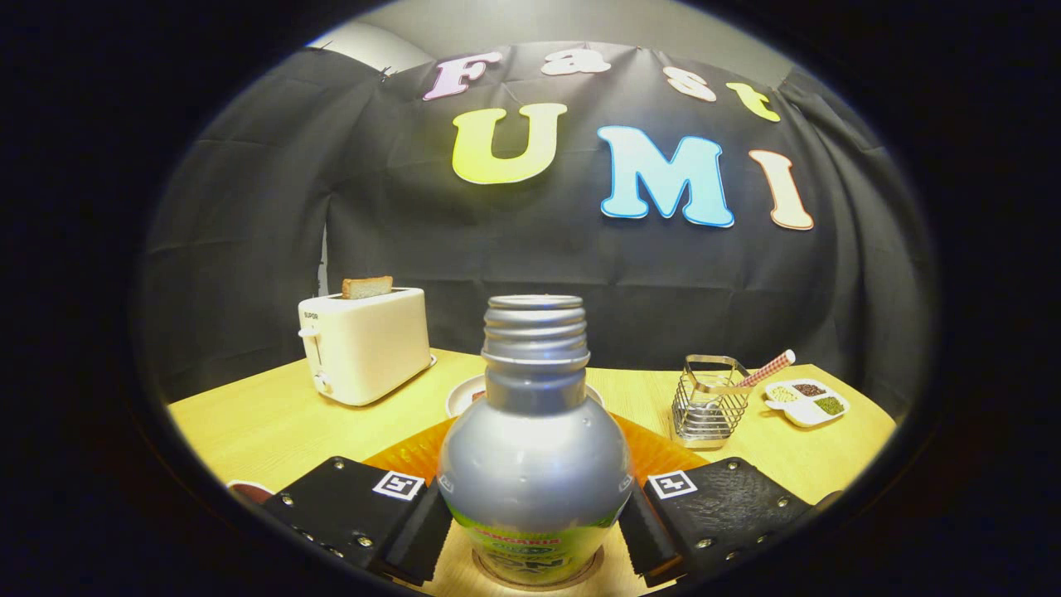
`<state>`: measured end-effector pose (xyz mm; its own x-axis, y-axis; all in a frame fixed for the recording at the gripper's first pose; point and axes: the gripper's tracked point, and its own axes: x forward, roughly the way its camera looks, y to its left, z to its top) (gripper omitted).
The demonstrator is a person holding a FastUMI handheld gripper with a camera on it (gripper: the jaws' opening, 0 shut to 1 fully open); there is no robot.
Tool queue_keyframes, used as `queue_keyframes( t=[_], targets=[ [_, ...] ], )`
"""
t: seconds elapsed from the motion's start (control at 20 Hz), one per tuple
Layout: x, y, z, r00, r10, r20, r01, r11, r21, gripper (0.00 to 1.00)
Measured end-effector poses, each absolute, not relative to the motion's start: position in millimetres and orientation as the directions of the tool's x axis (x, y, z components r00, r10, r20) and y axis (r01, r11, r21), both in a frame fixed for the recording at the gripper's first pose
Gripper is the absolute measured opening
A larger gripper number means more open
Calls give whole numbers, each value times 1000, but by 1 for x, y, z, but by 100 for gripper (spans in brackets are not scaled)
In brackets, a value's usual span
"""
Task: Take the bottle from table, then pour the juice into the cup, finally place the bottle on the coaster
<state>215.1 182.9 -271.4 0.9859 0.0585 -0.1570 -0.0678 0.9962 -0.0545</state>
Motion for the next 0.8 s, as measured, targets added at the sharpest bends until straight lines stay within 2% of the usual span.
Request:
queue_keyframes(
  t=[0.45,0.5,0.6,0.8],
  targets=[
    [215,183,-273,989,95,-115,-97,995,-12,86],
    [214,182,-268,990,96,-103,-98,995,-12,92],
    [210,182,-251,993,94,-73,-96,995,-14,95],
    [187,175,-204,995,94,-42,-94,996,11,96]
  ],
)
